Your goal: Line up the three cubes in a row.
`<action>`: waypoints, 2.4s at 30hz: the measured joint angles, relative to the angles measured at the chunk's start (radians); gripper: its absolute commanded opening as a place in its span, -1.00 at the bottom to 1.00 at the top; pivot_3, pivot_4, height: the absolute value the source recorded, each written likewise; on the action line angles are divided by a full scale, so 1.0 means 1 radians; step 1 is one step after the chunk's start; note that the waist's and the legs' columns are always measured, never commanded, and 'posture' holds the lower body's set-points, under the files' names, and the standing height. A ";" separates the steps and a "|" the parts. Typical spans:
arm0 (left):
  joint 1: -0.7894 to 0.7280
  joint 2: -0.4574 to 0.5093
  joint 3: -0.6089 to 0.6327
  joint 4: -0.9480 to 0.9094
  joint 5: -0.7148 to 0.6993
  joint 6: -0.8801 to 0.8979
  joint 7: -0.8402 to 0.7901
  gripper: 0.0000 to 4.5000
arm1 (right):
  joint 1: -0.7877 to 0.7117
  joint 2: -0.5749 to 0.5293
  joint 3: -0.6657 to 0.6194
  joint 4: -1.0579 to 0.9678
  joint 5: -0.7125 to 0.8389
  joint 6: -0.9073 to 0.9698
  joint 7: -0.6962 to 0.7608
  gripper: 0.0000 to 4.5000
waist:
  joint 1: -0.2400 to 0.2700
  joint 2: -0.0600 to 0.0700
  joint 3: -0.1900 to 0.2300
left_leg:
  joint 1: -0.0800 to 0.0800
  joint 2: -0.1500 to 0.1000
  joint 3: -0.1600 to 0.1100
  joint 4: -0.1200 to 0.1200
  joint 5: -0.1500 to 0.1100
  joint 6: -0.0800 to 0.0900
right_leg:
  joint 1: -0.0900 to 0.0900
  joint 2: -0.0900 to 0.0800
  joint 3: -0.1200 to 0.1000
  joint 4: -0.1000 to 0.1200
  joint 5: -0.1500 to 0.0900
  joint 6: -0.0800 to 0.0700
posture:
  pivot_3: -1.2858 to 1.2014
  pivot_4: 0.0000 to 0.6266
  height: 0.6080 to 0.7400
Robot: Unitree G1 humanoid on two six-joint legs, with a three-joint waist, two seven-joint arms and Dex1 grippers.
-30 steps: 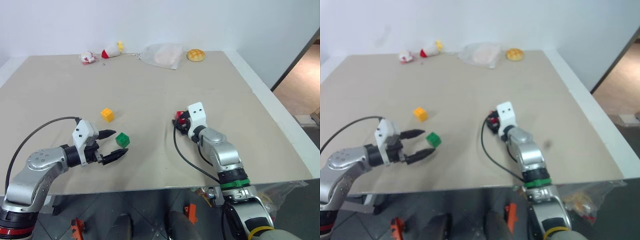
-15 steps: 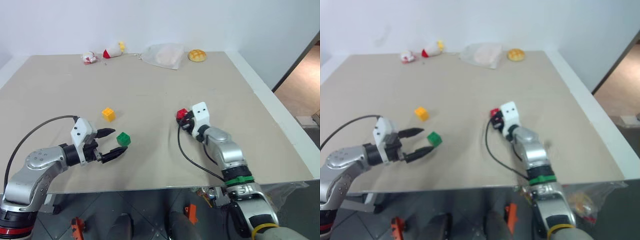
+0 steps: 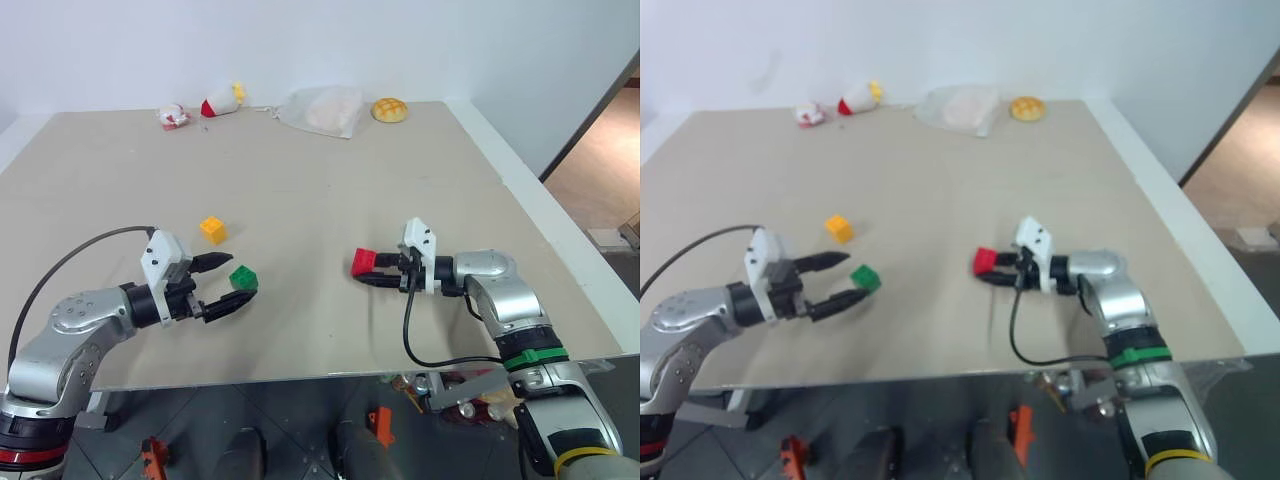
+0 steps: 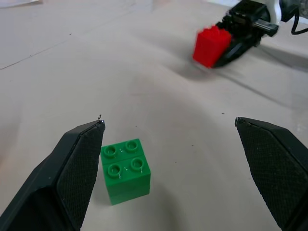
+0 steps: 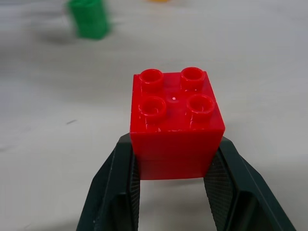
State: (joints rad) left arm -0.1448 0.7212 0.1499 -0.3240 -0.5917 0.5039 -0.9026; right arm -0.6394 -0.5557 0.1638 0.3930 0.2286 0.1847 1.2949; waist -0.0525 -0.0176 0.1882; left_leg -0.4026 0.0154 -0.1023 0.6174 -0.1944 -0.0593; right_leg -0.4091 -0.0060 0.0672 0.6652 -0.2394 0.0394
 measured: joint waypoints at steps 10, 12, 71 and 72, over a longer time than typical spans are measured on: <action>0.061 0.034 0.025 0.033 0.028 -0.067 -0.079 1.00 | -0.118 0.027 0.053 0.225 -0.055 -0.145 0.132 -0.45 | 0.001 0.000 0.002 | 0.000 0.000 0.001 0.000 0.000 0.000 | 0.000 0.000 0.000 0.000 0.001 0.000 | 0.03 -0.52 1.00; 0.065 0.034 0.026 0.034 0.023 -0.066 -0.087 1.00 | -0.130 0.041 0.058 0.263 -0.069 -0.173 0.138 -0.45 | 0.001 0.000 0.002 | 0.000 0.000 0.001 0.000 0.000 0.000 | 0.000 0.000 0.000 0.000 0.000 0.000 | 0.03 -0.52 1.00; -0.178 -0.187 -0.140 0.432 0.219 -0.153 -0.022 -0.39 | 0.038 -0.074 -0.138 -0.508 0.266 0.263 -0.079 1.00 | 0.004 0.002 0.005 | -0.004 0.012 0.025 0.002 0.002 0.002 | -0.004 0.003 0.007 0.000 0.004 0.002 | 0.03 -0.52 1.00; -0.178 -0.183 -0.142 0.432 0.222 -0.154 -0.026 -0.39 | 0.038 -0.075 -0.138 -0.508 0.266 0.263 -0.079 1.00 | 0.004 0.002 0.005 | -0.004 0.012 0.025 0.002 0.002 0.002 | -0.004 0.003 0.007 0.000 0.004 0.002 | 0.03 -0.52 1.00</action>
State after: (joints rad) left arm -0.3232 0.5379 0.0077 0.1084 -0.3700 0.3494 -0.9283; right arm -0.6009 -0.6303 0.0256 -0.1153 0.4944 0.4482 1.2154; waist -0.0489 -0.0159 0.1936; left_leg -0.4064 0.0271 -0.0777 0.6196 -0.1925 -0.0576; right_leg -0.4133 -0.0026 0.0743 0.6652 -0.2351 0.0416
